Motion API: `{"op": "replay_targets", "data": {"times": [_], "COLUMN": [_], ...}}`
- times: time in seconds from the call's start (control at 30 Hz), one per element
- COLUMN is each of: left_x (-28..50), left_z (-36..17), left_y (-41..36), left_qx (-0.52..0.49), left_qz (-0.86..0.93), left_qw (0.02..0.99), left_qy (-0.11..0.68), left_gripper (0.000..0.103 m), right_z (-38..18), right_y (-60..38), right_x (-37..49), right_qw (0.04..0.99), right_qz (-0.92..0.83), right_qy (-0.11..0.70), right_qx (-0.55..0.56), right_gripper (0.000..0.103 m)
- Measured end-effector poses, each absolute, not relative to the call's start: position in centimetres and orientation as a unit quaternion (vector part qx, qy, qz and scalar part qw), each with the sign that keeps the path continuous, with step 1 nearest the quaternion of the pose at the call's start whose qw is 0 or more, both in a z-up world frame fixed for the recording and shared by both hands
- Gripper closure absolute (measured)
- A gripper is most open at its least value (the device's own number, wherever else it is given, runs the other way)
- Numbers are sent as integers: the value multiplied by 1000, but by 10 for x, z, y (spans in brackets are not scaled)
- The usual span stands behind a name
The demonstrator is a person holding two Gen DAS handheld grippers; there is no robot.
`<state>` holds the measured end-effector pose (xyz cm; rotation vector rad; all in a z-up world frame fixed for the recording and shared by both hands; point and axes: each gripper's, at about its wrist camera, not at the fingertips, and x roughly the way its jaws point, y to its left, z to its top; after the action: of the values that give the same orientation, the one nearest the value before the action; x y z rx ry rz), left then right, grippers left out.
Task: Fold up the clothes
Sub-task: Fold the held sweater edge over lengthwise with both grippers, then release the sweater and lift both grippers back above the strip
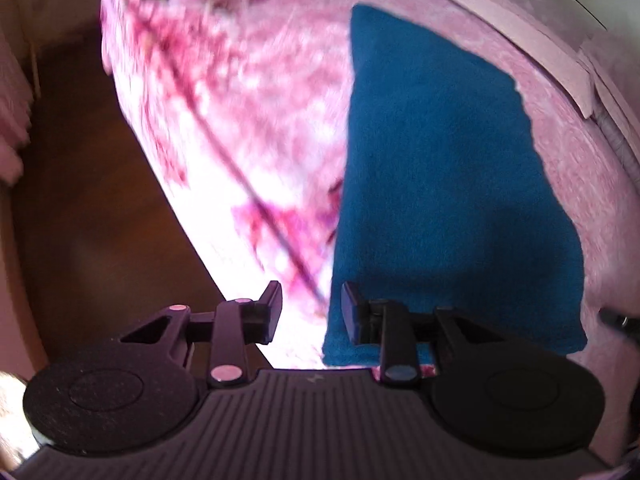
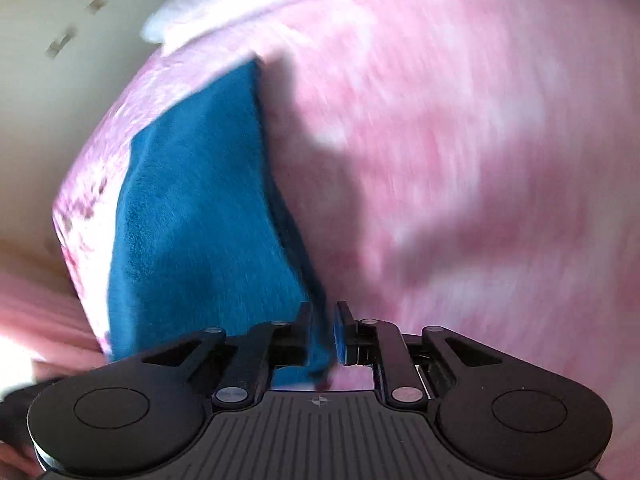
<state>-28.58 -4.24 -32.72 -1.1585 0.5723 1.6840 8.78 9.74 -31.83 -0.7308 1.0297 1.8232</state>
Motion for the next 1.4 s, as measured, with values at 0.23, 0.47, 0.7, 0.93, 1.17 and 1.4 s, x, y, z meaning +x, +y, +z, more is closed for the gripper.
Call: {"op": "replay_targets", "data": {"times": [0.23, 0.47, 0.7, 0.93, 1.17, 1.4], "left_x": [-234, -217, -201, -188, -167, -163], "left_z": [-370, -340, -282, -213, -141, -103], "left_y": [-9, -1, -9, -19, -27, -55], "left_qx": [-503, -501, -482, -437, -386, -346], "left_qz": [645, 655, 665, 687, 697, 681], "left_qw": [486, 444, 447, 466, 507, 554], "left_qy": [309, 350, 354, 346, 328, 330], "left_gripper": [80, 80, 77, 72, 71, 70], "right_z": [-353, -329, -284, -220, -158, -121], "right_y": [76, 80, 68, 64, 46, 10], "right_x": [31, 22, 21, 19, 16, 9], "right_qw": [400, 397, 387, 397, 406, 438], "right_qz": [735, 709, 695, 696, 718, 724], "right_qy": [345, 363, 362, 377, 372, 357], "right_qx": [-424, -456, -486, -464, -425, -396], "right_gripper": [89, 88, 31, 31, 31, 31]}}
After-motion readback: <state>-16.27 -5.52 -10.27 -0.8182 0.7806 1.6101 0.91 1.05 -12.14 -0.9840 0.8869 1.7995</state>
